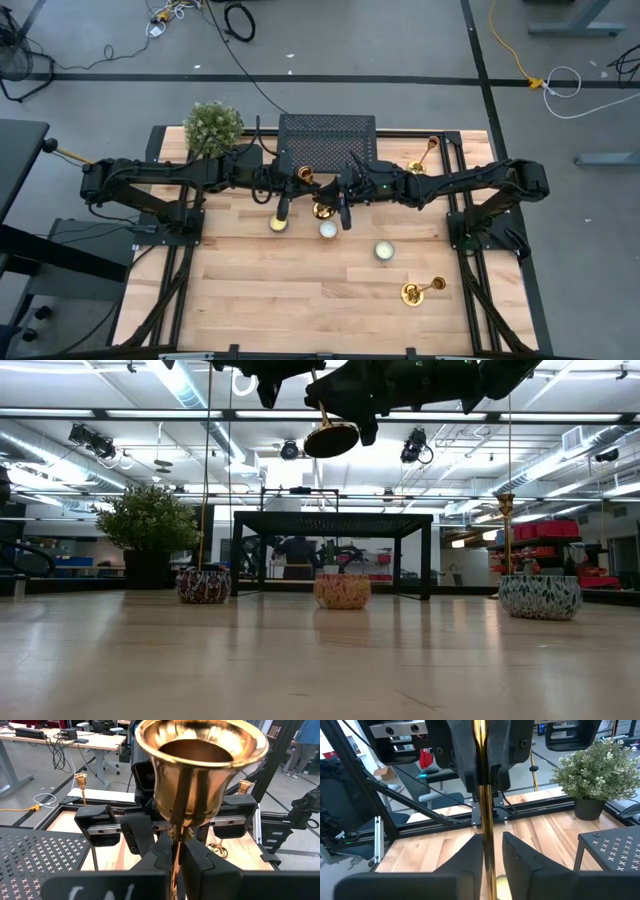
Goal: Pick & Place candle stick holders
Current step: Put the bottom left gold candle holder on the shelf
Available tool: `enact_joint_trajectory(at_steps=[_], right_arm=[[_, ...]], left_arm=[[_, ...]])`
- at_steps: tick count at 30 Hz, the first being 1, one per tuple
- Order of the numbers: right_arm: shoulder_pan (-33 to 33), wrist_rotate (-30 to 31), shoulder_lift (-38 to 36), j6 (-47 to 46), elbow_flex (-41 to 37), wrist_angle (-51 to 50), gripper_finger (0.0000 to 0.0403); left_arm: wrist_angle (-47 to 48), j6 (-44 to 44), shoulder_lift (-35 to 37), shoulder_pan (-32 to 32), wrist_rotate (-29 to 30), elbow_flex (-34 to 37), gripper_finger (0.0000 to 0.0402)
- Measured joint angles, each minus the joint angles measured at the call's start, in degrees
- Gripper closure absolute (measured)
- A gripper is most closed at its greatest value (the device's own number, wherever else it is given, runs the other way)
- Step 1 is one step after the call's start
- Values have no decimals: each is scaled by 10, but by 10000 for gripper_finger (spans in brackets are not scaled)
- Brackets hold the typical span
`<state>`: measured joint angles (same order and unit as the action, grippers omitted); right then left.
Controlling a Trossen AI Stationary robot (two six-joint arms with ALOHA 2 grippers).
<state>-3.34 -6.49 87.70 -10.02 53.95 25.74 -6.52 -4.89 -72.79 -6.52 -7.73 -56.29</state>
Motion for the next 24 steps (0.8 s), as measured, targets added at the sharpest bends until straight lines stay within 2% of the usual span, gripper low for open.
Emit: enact_joint_trajectory(at_steps=[8,14,24], right_arm=[[0,-4,0,4,0,0,378],[0,-6,0,10,0,-3,388],[0,-6,-3,10,0,-9,391]], left_arm=[[0,-5,0,0,-1,0,384],[0,-5,0,0,0,0,378],[-3,-4,0,0,-3,0,309]])
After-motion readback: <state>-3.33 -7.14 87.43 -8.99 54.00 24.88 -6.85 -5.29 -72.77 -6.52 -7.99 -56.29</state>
